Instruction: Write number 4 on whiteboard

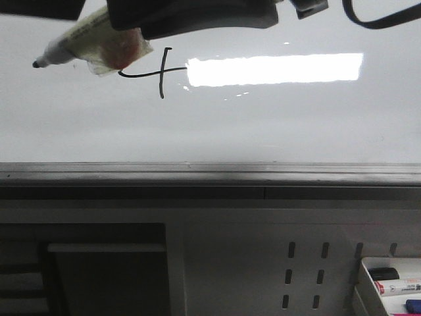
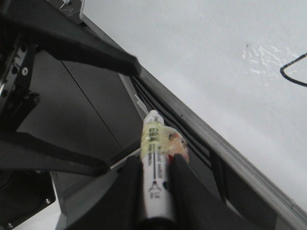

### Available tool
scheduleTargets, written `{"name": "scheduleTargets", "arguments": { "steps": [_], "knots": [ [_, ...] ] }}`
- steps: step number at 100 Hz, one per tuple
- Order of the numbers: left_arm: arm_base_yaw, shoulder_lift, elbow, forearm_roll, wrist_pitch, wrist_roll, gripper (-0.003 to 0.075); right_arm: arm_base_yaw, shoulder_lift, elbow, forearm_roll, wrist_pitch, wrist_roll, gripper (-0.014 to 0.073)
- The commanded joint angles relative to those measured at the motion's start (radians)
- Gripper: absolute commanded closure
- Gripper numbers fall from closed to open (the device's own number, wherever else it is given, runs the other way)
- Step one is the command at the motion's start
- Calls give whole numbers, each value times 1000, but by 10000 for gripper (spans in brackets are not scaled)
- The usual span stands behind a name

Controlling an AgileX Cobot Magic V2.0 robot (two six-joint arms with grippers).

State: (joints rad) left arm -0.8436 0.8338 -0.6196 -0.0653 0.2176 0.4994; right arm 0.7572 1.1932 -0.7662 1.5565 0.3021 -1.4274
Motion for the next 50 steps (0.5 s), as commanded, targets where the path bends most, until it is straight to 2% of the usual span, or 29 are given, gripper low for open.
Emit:
{"name": "scheduleTargets", "arguments": {
  "steps": [1, 23, 44, 50],
  "knots": [
    [-8, 3, -37, 56, -6, -2, 302, -4, -19, -32, -11, 34, 14, 643],
    [-8, 23, -37, 107, 16, -2, 302, -54, -17, -45, -128, 137, 138, 643],
    [-8, 27, -37, 100, 15, -2, 302, -102, -17, -124, -491, 280, 435, 643],
    [-8, 27, -37, 76, 13, -2, 302, -104, -17, -144, -536, 298, 465, 643]
  ]
}}
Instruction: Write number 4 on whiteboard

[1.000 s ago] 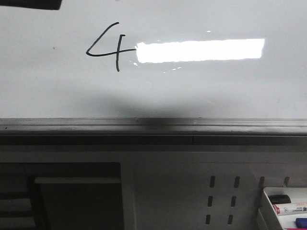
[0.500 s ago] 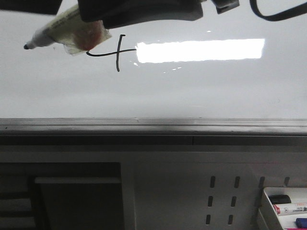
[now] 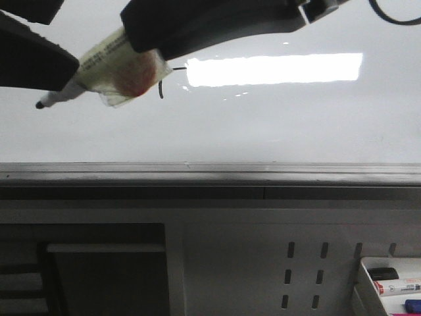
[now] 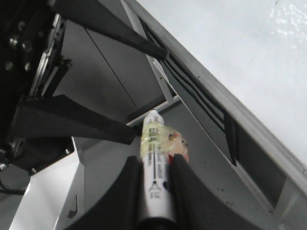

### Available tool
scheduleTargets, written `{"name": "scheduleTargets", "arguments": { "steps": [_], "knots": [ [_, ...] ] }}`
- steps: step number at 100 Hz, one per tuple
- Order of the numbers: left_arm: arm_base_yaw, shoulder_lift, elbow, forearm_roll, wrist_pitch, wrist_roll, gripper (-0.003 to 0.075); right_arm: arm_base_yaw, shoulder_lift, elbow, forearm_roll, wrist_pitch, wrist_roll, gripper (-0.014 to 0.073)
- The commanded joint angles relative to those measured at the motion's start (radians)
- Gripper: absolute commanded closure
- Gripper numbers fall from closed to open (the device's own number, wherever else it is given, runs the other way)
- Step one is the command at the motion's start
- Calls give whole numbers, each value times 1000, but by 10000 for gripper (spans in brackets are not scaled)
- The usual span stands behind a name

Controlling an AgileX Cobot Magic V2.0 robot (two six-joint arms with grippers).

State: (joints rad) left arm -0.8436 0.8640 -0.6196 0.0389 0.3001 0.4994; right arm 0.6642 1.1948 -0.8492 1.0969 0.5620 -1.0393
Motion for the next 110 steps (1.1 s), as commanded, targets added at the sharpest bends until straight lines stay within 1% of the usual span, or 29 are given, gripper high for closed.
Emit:
{"name": "scheduleTargets", "arguments": {
  "steps": [1, 22, 41, 69, 81, 96, 103, 110],
  "knots": [
    [-8, -3, -37, -39, -70, -2, 302, -11, -19, -68, -84, 42, 83, 643],
    [-8, -3, -37, -105, -70, -2, 302, -11, -17, -116, -106, 66, 88, 643],
    [-8, -3, -37, -163, -104, -2, 302, -11, 29, -142, -119, 134, 88, 643],
    [-8, 30, -37, -171, -92, -2, 304, -11, 40, -183, -130, 136, 88, 643],
    [-8, 56, -40, -177, -92, -2, 353, -11, 40, -205, -155, 152, 90, 643],
    [-8, 60, -66, -177, -101, -2, 442, -11, 40, -205, -211, 153, 133, 643],
    [-8, 60, -77, -175, -102, -2, 463, -11, 40, -205, -221, 153, 140, 643],
    [-8, 60, -80, -171, -102, -2, 463, -11, 40, -205, -221, 153, 140, 643]
  ]
}}
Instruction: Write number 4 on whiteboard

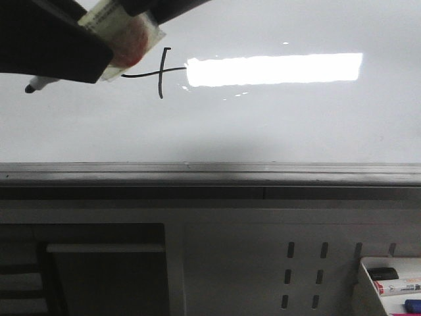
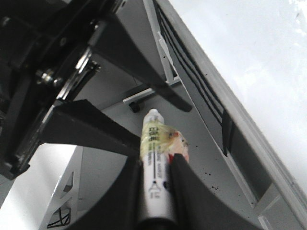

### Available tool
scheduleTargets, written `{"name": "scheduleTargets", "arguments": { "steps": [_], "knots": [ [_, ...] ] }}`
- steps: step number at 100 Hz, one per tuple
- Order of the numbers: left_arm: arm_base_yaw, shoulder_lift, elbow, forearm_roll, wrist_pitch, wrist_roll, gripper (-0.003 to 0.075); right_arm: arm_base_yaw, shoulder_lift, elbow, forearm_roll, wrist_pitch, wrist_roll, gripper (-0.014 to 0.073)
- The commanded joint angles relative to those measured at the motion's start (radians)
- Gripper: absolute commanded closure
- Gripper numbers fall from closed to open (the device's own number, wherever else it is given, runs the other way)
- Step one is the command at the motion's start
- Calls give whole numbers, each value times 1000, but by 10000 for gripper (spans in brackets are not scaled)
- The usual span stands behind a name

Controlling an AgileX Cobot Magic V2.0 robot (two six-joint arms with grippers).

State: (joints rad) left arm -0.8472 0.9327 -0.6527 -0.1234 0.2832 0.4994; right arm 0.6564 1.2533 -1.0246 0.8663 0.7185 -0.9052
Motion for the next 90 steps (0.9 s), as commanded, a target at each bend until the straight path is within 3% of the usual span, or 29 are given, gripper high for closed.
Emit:
{"name": "scheduleTargets", "arguments": {
  "steps": [1, 27, 41, 56, 65, 77, 90],
  "knots": [
    [-5, -9, -47, -9, -85, -2, 463, -3, -18, -30, 10, -4, 5, 643],
    [-5, -7, -47, -9, -75, -2, 475, -3, -18, -30, 10, -6, 5, 643],
    [-5, -7, -47, -9, -75, -2, 577, -3, -18, -30, 10, -6, 5, 643],
    [-5, -7, -47, -9, -75, -2, 743, -3, -18, -30, 11, -6, 5, 643],
    [-5, -7, -47, -9, -75, -2, 741, -3, -18, -30, 14, -2, 5, 633],
    [-5, -7, -47, -9, -75, -2, 741, -3, -18, -30, 14, 2, 5, 512],
    [-5, -16, -47, -9, -75, -19, 741, -3, -18, -30, 23, -27, 18, 215]
  ]
}}
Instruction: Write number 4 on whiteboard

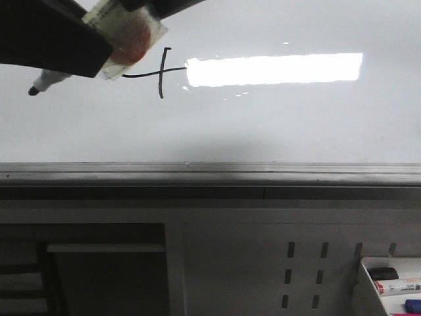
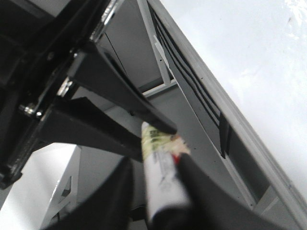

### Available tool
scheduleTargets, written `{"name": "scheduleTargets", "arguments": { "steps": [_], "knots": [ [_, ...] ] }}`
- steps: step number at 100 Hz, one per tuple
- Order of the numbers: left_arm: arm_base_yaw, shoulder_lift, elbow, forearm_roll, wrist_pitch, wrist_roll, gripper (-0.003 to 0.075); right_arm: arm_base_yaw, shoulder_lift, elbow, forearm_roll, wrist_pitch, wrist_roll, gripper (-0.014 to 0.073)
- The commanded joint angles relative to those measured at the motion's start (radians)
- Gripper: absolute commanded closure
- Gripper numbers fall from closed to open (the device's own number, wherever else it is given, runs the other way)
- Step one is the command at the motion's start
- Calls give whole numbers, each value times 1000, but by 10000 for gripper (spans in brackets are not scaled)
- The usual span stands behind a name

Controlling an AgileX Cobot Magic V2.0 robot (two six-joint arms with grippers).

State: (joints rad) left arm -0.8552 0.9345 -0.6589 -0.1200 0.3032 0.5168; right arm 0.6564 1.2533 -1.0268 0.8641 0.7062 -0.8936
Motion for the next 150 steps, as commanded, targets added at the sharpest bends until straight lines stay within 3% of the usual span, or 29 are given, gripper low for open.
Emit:
{"name": "scheduleTargets", "arguments": {
  "steps": [1, 9, 32, 48, 62, 74, 89, 119, 150],
  "knots": [
    [3, -20, -41, -15, -95, -36, 741, -5, -18, -28, 25, -18, 9, 200],
    [5, -28, -41, -36, -95, -39, 741, -13, -23, -28, 28, -59, 20, 91],
    [127, -107, -2, -72, -126, -206, 741, -138, -105, -28, 28, -96, 81, 95],
    [260, -182, 82, -161, -303, -377, 741, -195, -172, -9, 28, -108, 106, 95],
    [339, -175, 139, -318, -435, -382, 741, -195, -225, 43, 30, -165, 141, 95],
    [382, -115, 149, -353, -551, -382, 741, -195, -265, 93, 30, -200, 150, 95],
    [386, -9, 147, -360, -657, -382, 741, -195, -297, 133, 30, -220, 150, 95],
    [386, 208, 86, -360, -698, -384, 741, -195, -299, 138, 30, -227, 150, 95],
    [386, 293, 43, -360, -703, -384, 741, -195, -299, 138, 30, -239, 150, 95]
  ]
}}
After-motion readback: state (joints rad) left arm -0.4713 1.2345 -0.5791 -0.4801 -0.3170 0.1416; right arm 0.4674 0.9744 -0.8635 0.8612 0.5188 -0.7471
